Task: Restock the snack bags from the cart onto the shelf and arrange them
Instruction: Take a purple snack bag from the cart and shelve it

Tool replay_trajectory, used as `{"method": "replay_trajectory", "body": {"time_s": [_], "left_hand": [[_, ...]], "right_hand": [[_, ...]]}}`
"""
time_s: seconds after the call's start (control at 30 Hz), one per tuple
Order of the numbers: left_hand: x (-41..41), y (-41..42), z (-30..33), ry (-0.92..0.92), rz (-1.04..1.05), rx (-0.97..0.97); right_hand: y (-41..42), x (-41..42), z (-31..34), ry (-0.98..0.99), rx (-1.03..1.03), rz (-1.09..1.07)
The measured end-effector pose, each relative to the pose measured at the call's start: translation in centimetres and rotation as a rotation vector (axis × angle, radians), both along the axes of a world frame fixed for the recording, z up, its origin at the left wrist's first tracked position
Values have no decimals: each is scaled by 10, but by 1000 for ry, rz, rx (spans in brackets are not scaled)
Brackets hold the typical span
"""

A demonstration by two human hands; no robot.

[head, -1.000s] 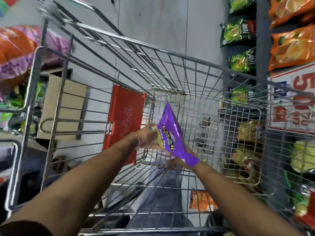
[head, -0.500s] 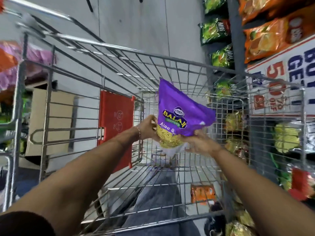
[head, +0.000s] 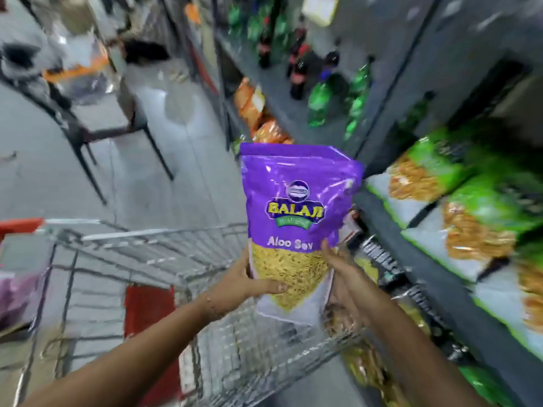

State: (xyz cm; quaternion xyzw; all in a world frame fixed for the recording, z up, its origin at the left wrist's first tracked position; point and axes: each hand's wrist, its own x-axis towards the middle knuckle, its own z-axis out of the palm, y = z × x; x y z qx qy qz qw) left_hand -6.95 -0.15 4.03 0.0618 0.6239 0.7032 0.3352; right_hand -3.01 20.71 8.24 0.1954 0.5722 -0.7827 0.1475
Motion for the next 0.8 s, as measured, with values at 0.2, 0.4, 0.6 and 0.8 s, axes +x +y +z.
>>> {"method": "replay_trajectory", "body": {"time_s": [0.2,0.4,0.6,0.8], "left_hand": [[-1,72,124,365,67,87],[-8,168,243,591,-52,418],[-4,263,345,700,-368,546],[-18,336,371,700,-381,351]], "right_hand": [[60,71,141,440,495,-46],[113,122,268,729,823,-318],[170,141,329,817,947,-628],[226,126,337,700,1058,-833]]}}
